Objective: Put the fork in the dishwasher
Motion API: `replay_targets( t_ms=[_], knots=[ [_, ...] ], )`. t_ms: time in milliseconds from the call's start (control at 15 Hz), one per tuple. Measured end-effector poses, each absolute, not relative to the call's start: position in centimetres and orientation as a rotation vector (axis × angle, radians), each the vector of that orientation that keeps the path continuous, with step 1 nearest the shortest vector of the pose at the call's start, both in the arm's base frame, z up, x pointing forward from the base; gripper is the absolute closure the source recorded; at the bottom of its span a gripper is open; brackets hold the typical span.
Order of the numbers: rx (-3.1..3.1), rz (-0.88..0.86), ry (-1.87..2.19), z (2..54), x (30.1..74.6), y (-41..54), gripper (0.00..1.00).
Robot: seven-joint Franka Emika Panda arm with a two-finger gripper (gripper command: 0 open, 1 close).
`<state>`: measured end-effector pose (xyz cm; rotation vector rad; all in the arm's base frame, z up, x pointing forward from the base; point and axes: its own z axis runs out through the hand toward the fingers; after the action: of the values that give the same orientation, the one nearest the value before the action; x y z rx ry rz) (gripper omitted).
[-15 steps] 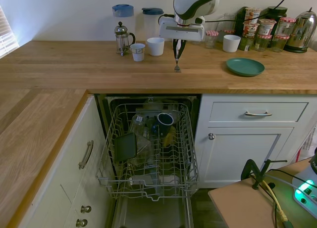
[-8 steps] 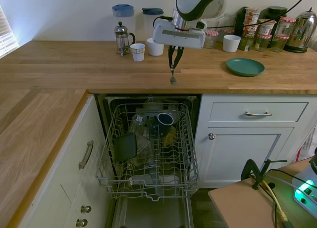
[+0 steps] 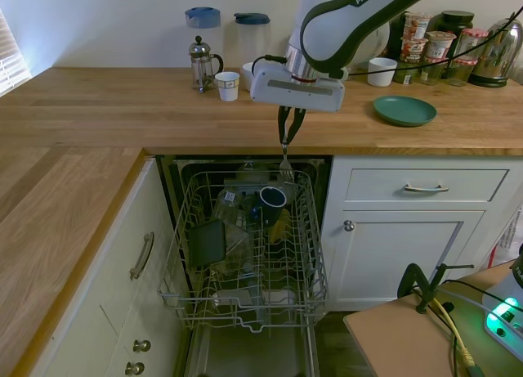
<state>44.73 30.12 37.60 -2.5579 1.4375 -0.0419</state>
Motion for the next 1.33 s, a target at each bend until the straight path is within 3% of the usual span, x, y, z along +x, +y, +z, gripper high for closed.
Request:
replay_targets(
  t_ms=[267, 800, 1333],
  knots=[
    [-2.587, -0.008, 1.446, 36.0, 42.0, 32.2, 1.0],
    [-2.623, 0.071, 1.448, 25.8, 33.9, 35.8, 1.0],
    [-2.63, 0.092, 1.538, 18.0, 35.1, 35.1, 1.0]
  ],
)
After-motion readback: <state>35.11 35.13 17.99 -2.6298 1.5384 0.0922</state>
